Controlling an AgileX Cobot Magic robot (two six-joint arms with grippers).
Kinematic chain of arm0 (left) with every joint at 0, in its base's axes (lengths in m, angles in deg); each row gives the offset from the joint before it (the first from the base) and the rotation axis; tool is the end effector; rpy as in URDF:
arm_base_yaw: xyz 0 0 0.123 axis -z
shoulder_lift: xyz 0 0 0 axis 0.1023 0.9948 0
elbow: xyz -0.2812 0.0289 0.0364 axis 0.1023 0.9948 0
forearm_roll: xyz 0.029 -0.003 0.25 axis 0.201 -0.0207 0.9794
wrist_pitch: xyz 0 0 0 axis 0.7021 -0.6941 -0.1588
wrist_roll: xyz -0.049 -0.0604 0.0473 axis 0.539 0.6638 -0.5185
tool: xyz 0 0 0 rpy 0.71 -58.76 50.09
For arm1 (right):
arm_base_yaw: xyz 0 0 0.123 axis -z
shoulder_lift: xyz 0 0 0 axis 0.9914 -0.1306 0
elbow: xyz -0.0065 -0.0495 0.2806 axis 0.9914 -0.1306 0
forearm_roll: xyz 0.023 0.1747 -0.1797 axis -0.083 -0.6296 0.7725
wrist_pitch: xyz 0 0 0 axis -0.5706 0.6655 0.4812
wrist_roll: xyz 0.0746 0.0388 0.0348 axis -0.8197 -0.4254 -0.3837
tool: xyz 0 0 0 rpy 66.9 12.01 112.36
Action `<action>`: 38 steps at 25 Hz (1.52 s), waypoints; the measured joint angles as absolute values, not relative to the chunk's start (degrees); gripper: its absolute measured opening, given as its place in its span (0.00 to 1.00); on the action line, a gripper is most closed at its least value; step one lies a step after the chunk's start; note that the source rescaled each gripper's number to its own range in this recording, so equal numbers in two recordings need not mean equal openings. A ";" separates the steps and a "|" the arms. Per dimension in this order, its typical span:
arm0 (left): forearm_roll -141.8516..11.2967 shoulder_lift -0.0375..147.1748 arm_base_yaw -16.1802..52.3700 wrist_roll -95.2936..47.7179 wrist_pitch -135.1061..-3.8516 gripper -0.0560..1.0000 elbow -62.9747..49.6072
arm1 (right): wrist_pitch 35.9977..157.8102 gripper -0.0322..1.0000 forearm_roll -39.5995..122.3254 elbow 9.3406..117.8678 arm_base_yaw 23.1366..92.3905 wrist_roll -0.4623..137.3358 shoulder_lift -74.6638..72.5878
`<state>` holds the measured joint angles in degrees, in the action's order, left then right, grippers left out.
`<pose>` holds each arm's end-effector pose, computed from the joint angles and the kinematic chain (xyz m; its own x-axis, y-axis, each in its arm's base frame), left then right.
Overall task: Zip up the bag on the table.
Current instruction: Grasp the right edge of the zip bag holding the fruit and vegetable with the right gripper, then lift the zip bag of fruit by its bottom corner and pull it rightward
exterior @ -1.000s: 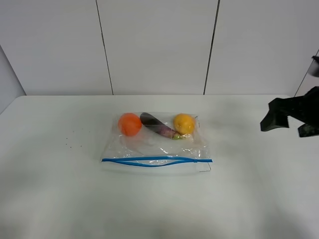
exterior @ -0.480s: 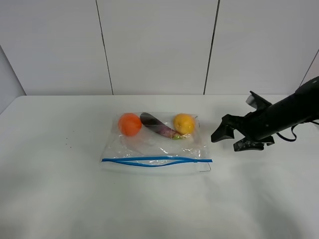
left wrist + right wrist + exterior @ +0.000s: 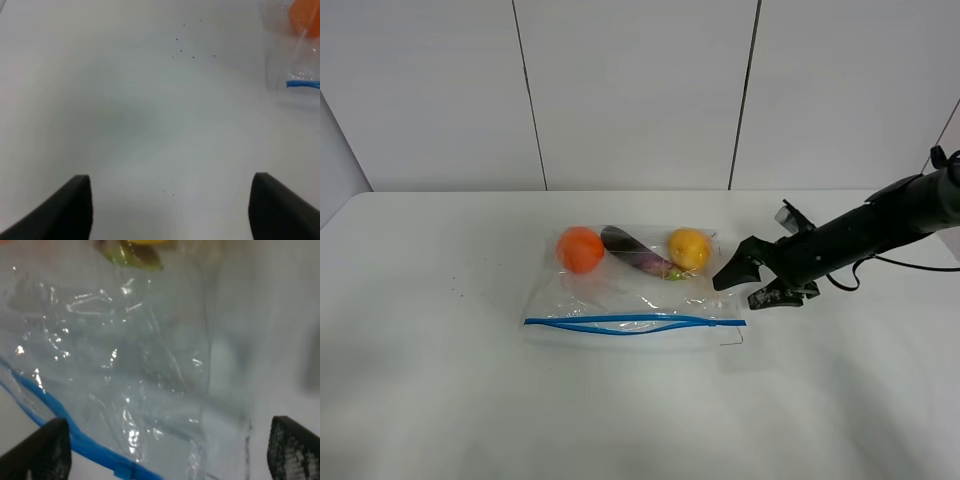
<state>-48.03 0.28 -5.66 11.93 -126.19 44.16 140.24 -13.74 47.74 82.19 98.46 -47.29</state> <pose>-0.0054 0.0052 0.2780 -0.4486 0.0049 -0.8937 -0.0458 0.9985 0.0285 0.3598 0.0663 0.1082 -0.9800 -0.0400 -0.1950 -0.1659 0.7055 0.6890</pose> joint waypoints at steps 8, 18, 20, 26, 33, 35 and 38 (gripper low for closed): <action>-48.03 0.28 -5.66 11.93 -126.19 1.00 44.16 | 144.69 0.88 -18.85 47.92 82.19 104.29 -51.66; -48.03 0.28 -5.66 11.93 -126.19 1.00 44.16 | 144.93 0.78 -21.46 48.17 82.19 106.36 -52.31; -48.03 0.28 -5.66 11.93 -126.19 1.00 44.16 | 145.90 0.78 -21.46 48.21 82.19 106.40 -53.23; -48.03 0.28 -5.66 11.93 -126.19 1.00 44.16 | 146.53 0.57 -22.18 48.21 82.19 106.59 -54.32; -48.03 0.28 -5.66 11.93 -126.19 1.00 44.16 | 147.23 0.13 -22.12 48.21 82.19 106.59 -54.32; -48.03 0.28 -5.66 11.93 -126.19 1.00 44.16 | 148.15 0.03 -22.12 48.21 82.19 106.59 -54.32; -48.03 0.28 -5.66 11.93 -126.19 1.00 44.16 | 150.57 0.03 -22.18 48.21 82.19 105.56 -54.32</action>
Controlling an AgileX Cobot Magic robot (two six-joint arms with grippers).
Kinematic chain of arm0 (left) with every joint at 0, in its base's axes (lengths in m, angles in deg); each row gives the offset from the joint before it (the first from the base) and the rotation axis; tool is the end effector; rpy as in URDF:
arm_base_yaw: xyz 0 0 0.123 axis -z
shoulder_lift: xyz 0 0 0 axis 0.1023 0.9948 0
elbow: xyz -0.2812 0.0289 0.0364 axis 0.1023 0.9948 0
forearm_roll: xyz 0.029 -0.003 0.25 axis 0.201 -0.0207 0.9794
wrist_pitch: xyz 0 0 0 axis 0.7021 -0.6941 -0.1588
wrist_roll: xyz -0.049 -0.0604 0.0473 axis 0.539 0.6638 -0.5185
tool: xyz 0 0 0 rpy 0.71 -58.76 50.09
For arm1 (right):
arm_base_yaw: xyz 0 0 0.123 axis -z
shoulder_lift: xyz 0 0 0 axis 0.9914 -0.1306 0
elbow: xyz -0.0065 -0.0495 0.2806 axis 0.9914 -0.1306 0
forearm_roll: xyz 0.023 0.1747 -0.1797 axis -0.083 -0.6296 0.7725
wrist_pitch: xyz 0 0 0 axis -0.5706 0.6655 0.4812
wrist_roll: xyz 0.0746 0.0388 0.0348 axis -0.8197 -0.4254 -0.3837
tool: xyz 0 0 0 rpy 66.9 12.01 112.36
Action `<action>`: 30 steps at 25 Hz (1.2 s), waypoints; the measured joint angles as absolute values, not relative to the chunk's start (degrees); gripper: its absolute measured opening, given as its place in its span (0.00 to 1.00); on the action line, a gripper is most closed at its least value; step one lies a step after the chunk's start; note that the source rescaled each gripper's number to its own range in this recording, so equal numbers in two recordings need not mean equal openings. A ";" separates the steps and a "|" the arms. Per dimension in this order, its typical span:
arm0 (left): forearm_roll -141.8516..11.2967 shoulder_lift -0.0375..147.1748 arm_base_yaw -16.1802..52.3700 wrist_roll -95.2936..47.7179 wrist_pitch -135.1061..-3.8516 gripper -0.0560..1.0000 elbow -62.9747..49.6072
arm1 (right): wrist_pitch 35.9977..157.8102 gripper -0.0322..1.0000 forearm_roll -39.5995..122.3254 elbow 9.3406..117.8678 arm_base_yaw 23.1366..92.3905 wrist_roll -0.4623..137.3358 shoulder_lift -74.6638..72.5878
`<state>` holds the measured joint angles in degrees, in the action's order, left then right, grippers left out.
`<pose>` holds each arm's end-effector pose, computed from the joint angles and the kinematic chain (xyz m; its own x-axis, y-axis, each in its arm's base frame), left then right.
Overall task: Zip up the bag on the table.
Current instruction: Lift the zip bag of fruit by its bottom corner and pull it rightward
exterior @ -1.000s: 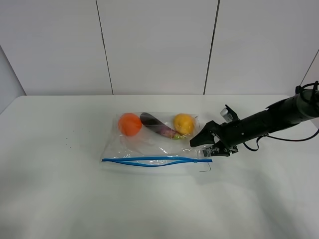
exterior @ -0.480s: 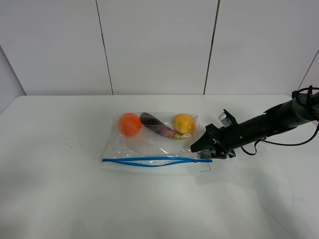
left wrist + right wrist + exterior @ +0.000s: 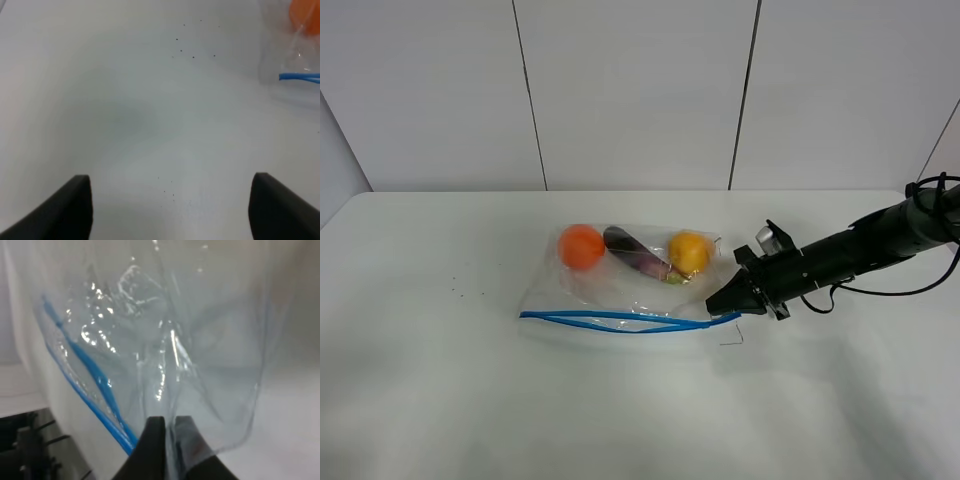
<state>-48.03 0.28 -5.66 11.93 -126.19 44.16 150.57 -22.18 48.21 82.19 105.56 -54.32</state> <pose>-0.0054 0.0052 0.2780 -0.4486 0.0049 -0.8937 -0.0458 0.9985 0.0285 0.3557 0.0787 0.0810 -0.9908 -0.0644 -0.1189 -0.1349 0.5333 0.8351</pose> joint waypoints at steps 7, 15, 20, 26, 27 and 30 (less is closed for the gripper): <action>-48.03 0.28 -5.66 11.93 -126.19 1.00 44.16 | 155.01 0.03 -22.50 48.21 82.19 99.08 -54.32; -48.03 0.28 -5.66 11.93 -126.19 1.00 44.16 | 156.88 0.03 -28.61 48.21 82.19 91.21 -54.32; -48.03 0.28 -5.66 11.93 -126.19 1.00 44.16 | 156.76 0.03 -29.72 48.21 81.20 86.25 -54.32; -48.03 0.28 -5.66 11.93 -126.19 1.00 44.16 | 156.74 0.03 -31.76 48.21 79.82 85.34 -54.32; -48.03 0.28 -5.66 11.93 -126.19 1.00 44.16 | 156.74 0.03 -31.82 48.21 79.88 85.20 -54.32; -48.03 0.28 -5.66 11.93 -126.19 1.00 44.16 | 156.74 0.03 -32.14 48.21 79.95 84.53 -54.32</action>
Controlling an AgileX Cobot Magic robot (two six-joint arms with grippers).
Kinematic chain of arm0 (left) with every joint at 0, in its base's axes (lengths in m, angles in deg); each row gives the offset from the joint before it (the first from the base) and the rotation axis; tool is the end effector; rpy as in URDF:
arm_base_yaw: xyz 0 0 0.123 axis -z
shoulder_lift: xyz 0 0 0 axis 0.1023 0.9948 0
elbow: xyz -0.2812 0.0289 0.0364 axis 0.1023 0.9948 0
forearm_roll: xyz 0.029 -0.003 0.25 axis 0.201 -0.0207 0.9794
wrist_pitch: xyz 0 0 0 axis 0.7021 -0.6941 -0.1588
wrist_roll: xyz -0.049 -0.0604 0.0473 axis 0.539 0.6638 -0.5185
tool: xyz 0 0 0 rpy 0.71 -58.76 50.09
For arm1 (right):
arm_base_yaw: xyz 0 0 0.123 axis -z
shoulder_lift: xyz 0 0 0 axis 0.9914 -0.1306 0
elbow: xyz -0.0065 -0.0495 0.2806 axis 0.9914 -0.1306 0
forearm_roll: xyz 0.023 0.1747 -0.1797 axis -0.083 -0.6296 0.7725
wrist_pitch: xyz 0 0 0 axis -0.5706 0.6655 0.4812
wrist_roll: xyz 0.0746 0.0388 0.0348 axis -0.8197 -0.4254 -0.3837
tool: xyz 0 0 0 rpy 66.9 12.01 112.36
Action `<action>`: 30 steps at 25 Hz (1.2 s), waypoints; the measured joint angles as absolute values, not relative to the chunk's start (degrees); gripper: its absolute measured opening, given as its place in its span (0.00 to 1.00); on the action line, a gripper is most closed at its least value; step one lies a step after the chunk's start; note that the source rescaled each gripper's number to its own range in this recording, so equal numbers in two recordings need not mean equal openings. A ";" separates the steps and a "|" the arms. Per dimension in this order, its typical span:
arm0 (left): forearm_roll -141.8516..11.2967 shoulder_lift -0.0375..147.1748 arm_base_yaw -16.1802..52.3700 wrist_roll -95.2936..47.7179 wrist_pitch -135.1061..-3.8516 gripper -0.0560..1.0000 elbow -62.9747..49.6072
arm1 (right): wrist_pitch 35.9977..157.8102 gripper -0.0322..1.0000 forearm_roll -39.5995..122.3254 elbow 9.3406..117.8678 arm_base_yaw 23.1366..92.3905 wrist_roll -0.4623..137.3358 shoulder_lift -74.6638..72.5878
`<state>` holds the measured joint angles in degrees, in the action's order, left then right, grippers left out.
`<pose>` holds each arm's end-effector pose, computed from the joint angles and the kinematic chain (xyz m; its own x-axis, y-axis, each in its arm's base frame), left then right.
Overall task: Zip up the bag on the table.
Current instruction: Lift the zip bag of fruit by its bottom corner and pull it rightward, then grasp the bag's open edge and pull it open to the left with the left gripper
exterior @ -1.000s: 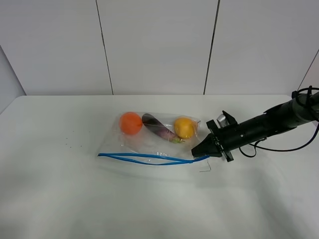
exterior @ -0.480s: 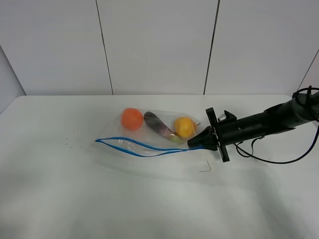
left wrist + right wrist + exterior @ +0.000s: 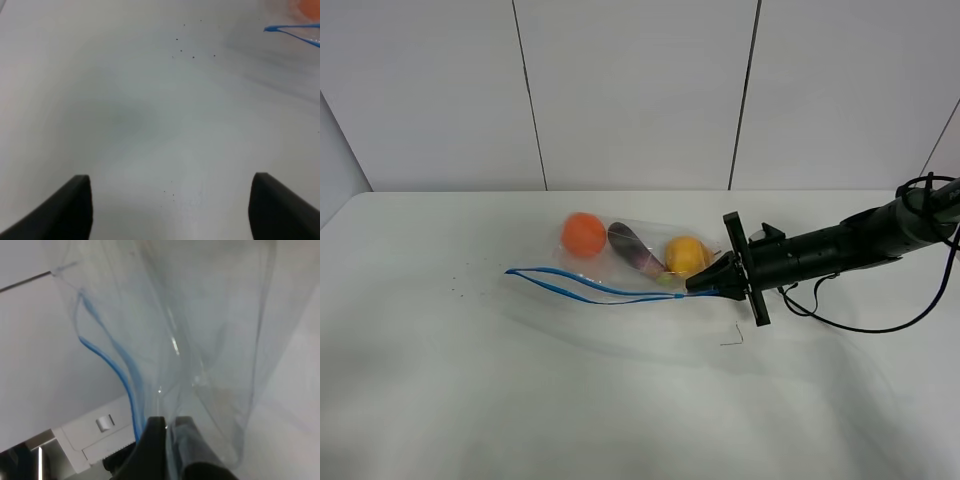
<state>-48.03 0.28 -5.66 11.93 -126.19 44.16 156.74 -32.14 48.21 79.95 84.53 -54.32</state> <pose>-0.0054 0.0052 0.2780 -0.4486 0.0049 -0.8937 -0.0458 0.9985 0.0285 0.3580 0.1000 0.0957 -0.9602 0.1390 0.2423 0.2766 0.3516 0.8943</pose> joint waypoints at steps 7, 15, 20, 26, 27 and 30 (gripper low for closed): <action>-48.03 0.28 -5.66 11.93 -126.19 1.00 44.16 | 156.79 0.03 -32.91 48.21 79.95 84.31 -54.26; -48.03 0.28 -5.66 11.93 -126.19 1.00 44.16 | 156.79 0.03 -32.97 48.21 79.95 84.27 -54.26; -48.03 0.28 -5.66 11.93 -126.19 1.00 44.16 | 156.79 0.03 -32.97 48.21 79.95 84.27 -54.26; -48.03 0.28 -5.66 12.26 -125.92 1.00 43.90 | 156.79 0.03 -33.08 48.21 79.95 84.27 -54.26; -48.03 0.49 -5.66 12.69 -125.60 1.00 43.22 | 156.79 0.03 -33.08 48.21 79.95 84.27 -54.26; -48.03 5.20 -5.66 12.97 -123.94 1.00 39.38 | 156.79 0.03 -33.09 48.21 79.95 84.27 -54.26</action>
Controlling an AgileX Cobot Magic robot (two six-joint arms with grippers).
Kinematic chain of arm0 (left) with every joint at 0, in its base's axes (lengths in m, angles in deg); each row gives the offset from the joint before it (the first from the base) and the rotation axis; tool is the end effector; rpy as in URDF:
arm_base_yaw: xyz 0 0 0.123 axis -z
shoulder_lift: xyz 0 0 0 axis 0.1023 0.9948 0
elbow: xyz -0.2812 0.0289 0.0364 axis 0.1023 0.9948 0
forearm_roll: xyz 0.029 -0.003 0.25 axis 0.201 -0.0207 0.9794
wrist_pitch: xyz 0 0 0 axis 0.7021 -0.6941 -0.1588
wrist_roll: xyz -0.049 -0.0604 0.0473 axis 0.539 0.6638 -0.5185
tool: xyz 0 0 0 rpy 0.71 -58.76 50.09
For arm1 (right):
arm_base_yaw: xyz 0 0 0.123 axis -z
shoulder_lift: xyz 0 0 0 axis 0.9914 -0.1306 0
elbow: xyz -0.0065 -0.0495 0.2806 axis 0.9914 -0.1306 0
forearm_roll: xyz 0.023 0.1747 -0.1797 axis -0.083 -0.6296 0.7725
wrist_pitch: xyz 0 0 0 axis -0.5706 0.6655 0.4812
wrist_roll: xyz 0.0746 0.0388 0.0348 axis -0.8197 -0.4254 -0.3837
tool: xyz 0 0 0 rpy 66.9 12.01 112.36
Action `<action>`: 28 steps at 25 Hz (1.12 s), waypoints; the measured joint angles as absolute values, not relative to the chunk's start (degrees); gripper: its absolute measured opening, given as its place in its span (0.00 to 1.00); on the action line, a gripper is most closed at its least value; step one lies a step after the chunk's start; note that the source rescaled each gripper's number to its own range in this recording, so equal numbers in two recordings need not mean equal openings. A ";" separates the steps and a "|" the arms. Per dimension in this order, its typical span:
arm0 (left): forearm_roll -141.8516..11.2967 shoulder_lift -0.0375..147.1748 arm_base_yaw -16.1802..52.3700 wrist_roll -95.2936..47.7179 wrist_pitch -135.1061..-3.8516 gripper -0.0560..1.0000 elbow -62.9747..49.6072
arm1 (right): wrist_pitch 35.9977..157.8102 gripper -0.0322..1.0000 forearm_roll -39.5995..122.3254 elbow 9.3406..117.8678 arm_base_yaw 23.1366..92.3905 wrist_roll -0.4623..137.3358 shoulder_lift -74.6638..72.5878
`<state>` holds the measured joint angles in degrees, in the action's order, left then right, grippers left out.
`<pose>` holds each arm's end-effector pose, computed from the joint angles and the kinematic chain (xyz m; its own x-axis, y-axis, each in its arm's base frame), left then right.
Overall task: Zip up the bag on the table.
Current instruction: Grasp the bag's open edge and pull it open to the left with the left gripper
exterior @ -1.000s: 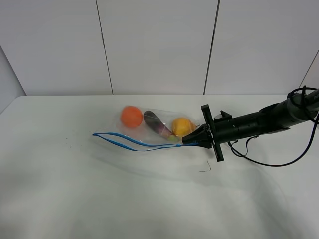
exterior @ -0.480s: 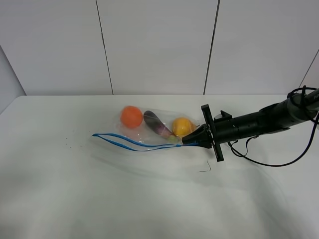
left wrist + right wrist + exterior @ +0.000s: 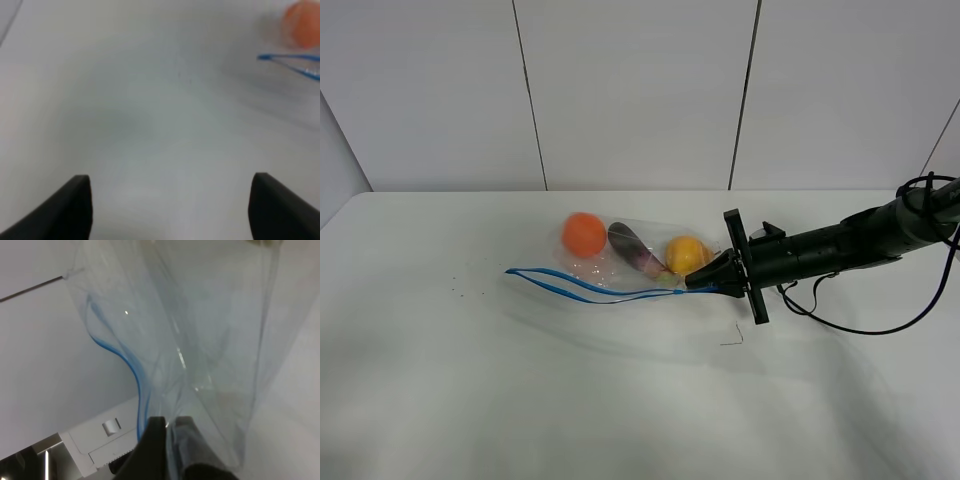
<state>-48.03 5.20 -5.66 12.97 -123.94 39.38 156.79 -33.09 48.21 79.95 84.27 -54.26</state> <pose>0.0007 0.0050 0.3046 -0.4146 -0.0111 -0.9099 -0.0523 0.9986 0.0116 0.3592 0.1003 0.0969 -0.9571 0.1510 0.2474 0.2852 0.3384 0.8968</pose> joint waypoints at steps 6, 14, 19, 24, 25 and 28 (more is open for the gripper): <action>-48.03 23.23 -5.66 12.71 -120.73 1.00 29.02 | 156.79 0.03 -33.20 48.21 79.95 84.27 -54.26; -42.50 41.72 -5.66 -8.46 -98.80 1.00 23.61 | 156.79 0.03 -33.24 48.21 79.95 84.38 -54.26; -39.81 49.98 -5.77 -29.99 -75.70 1.00 23.48 | 156.79 0.03 -33.24 48.21 79.95 84.49 -54.26; -39.52 59.04 -5.77 -41.20 -51.99 1.00 23.48 | 156.79 0.03 -33.19 48.21 79.95 84.49 -54.26; -39.09 61.06 -5.77 -42.29 -48.09 1.00 23.48 | 156.79 0.03 -33.19 48.21 79.95 84.49 -54.26; -34.94 66.39 -5.77 -44.71 -39.73 1.00 23.48 | 156.79 0.03 -33.19 48.21 79.95 84.49 -54.26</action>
<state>-34.94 66.39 -5.77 -44.71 -39.73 23.48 156.79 -33.19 48.21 79.95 84.49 -54.26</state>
